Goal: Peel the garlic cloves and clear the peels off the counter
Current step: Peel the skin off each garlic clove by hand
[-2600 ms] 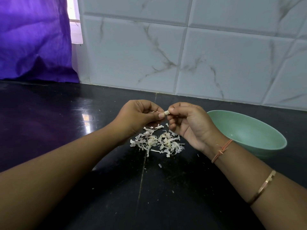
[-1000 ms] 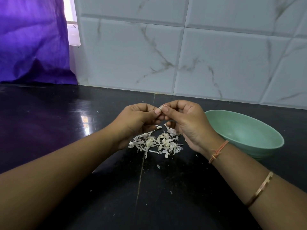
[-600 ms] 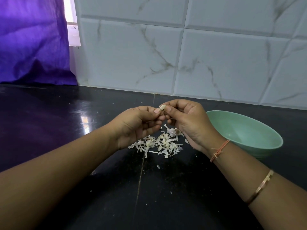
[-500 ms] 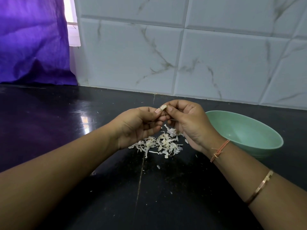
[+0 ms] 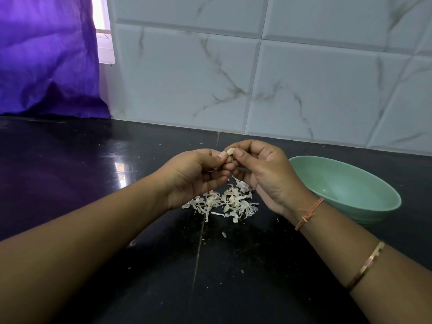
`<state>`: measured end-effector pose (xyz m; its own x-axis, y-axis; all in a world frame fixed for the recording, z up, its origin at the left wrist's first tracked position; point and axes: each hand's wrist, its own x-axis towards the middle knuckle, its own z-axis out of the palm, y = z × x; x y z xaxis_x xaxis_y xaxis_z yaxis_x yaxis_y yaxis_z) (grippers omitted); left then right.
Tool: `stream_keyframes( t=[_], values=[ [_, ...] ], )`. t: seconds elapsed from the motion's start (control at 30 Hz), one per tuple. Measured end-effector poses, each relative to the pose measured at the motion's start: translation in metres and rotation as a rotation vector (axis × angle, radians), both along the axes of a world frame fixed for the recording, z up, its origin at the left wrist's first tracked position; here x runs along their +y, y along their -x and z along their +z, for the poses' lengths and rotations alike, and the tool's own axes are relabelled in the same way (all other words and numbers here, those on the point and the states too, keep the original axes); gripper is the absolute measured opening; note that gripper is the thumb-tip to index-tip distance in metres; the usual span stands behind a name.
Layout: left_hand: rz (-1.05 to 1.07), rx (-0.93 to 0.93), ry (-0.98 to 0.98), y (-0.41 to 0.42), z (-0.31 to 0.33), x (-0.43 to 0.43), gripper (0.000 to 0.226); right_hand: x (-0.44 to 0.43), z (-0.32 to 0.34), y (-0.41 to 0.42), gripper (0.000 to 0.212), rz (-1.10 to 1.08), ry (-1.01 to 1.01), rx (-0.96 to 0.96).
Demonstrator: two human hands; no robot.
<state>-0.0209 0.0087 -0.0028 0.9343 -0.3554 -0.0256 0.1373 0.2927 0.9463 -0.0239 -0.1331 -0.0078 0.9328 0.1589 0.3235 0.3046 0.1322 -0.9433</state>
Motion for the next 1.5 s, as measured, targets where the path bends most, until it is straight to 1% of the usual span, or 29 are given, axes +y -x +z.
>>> stream_keyframes(
  t=[0.07, 0.1, 0.2, 0.23, 0.3, 0.37, 0.43, 0.5, 0.57, 0.7, 0.77, 0.83, 0.93, 0.97, 1.03, 1.07, 1.17, 1.23, 1.3, 1.43, 1.5],
  values=[
    [-0.007, 0.030, 0.019, 0.000, 0.001, 0.001, 0.019, 0.000, 0.000, -0.001, 0.013, -0.047, 0.050, -0.042],
    [0.002, 0.036, 0.011, 0.001, 0.000, 0.000, 0.020, -0.001, -0.001, -0.002, 0.014, -0.119, 0.144, -0.108],
    [0.070, 0.000, -0.079, 0.000, -0.003, -0.001, 0.021, -0.002, -0.004, -0.004, 0.011, -0.412, 0.570, -0.438],
    [0.097, -0.017, -0.110, 0.000, -0.003, -0.002, 0.022, -0.001, -0.005, -0.004, 0.009, -0.486, 0.671, -0.546],
    [0.146, -0.048, -0.153, -0.001, -0.004, -0.002, 0.022, 0.002, -0.007, -0.003, 0.009, -0.566, 0.777, -0.702],
    [0.177, -0.075, -0.173, -0.002, -0.003, -0.002, 0.022, 0.002, -0.008, -0.003, 0.009, -0.572, 0.842, -0.785],
    [0.185, -0.087, -0.172, -0.002, -0.003, -0.002, 0.022, 0.002, -0.008, -0.003, 0.008, -0.545, 0.819, -0.731],
    [0.192, -0.094, -0.176, -0.002, -0.003, -0.003, 0.022, 0.001, -0.007, -0.004, 0.008, -0.525, 0.710, -0.593],
    [0.215, -0.102, -0.189, -0.003, -0.005, -0.002, 0.022, 0.001, -0.005, -0.003, 0.008, -0.468, 0.556, -0.425],
    [0.301, -0.136, -0.276, -0.008, -0.008, 0.000, 0.027, 0.000, -0.001, 0.000, 0.008, -0.206, 0.155, -0.087],
    [0.349, -0.191, -0.354, -0.008, -0.010, 0.000, 0.028, -0.001, 0.000, 0.002, 0.007, -0.131, 0.054, -0.002],
    [0.396, -0.255, -0.397, -0.008, -0.011, 0.000, 0.027, 0.000, 0.001, 0.003, 0.007, -0.101, 0.020, 0.035],
    [0.426, -0.343, -0.398, -0.008, -0.010, 0.001, 0.012, 0.001, 0.002, 0.004, 0.008, -0.087, 0.007, 0.065],
    [0.416, -0.364, -0.389, -0.007, -0.010, 0.001, 0.012, 0.001, 0.002, 0.004, 0.008, -0.085, 0.007, 0.072],
    [0.371, -0.400, -0.382, -0.007, -0.009, 0.002, 0.019, 0.001, 0.003, 0.004, 0.008, -0.090, 0.015, 0.080],
    [0.347, -0.417, -0.381, -0.006, -0.009, 0.002, 0.018, 0.000, 0.003, 0.004, 0.008, -0.095, 0.016, 0.081],
    [0.317, -0.463, -0.394, -0.002, -0.009, 0.001, 0.004, -0.001, 0.002, 0.003, 0.007, -0.112, 0.019, 0.068],
    [0.326, -0.468, -0.393, -0.002, -0.010, 0.002, 0.003, -0.001, 0.002, 0.002, 0.006, -0.122, 0.023, 0.045],
    [0.314, -0.417, -0.357, -0.002, -0.010, 0.003, 0.003, -0.002, 0.001, 0.002, 0.006, -0.147, 0.073, -0.016],
    [0.259, -0.217, -0.237, -0.003, -0.007, 0.003, 0.005, 0.000, -0.001, 0.001, 0.013, -0.234, 0.345, -0.231],
    [0.218, -0.118, -0.201, -0.003, -0.004, 0.002, 0.007, 0.000, -0.003, 0.000, 0.019, -0.278, 0.449, -0.319]
  ],
)
